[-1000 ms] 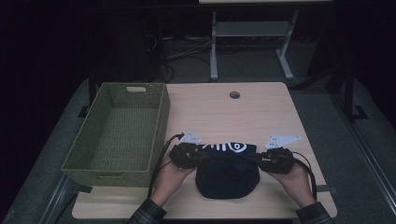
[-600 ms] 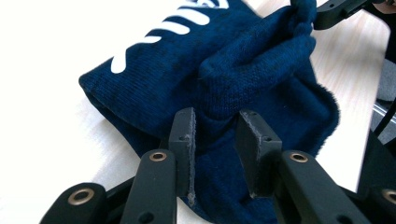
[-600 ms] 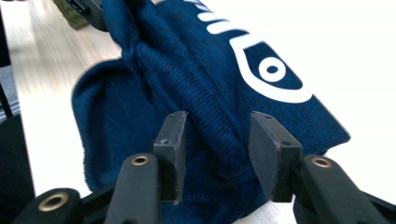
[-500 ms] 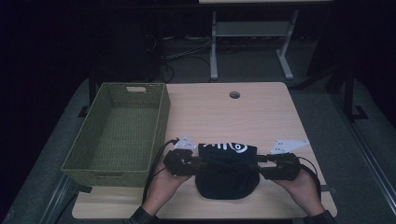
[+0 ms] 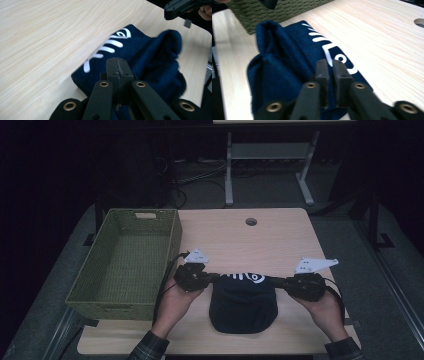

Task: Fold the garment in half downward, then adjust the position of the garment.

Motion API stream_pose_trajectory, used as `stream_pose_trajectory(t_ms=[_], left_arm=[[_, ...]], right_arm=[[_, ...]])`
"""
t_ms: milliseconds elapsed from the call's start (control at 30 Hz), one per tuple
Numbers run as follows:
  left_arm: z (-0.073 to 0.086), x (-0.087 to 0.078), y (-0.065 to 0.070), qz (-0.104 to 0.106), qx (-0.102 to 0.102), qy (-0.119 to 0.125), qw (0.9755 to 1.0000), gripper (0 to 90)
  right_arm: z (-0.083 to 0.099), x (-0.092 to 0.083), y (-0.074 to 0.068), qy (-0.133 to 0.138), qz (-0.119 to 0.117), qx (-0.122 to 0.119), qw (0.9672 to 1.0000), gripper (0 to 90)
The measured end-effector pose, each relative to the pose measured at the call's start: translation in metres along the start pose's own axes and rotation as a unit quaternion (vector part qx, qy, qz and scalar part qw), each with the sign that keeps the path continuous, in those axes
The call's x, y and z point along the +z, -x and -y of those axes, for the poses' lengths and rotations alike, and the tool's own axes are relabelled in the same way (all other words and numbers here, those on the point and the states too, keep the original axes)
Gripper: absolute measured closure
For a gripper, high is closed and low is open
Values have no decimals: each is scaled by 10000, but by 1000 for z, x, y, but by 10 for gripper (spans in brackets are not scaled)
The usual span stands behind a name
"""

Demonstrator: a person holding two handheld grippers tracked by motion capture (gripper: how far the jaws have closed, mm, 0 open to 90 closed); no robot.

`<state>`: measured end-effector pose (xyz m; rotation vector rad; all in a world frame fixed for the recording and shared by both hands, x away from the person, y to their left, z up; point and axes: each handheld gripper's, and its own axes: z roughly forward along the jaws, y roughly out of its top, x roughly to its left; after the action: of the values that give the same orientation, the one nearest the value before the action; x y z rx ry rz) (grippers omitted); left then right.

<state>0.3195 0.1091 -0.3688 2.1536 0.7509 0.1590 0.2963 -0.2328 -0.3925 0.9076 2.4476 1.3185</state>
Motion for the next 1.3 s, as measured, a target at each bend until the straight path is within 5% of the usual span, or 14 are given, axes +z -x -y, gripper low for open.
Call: stream_pose_trajectory(t_ms=[533, 1300], left_arm=[[-8, 55, -33, -187, -335, -335, 9987, 899], [10, 86, -24, -29, -217, -868, 9960, 898]], right_arm=[[12, 23, -1, -351, -197, 58, 9992, 897], [37, 28, -37, -610, -529, 13, 9967, 898]])
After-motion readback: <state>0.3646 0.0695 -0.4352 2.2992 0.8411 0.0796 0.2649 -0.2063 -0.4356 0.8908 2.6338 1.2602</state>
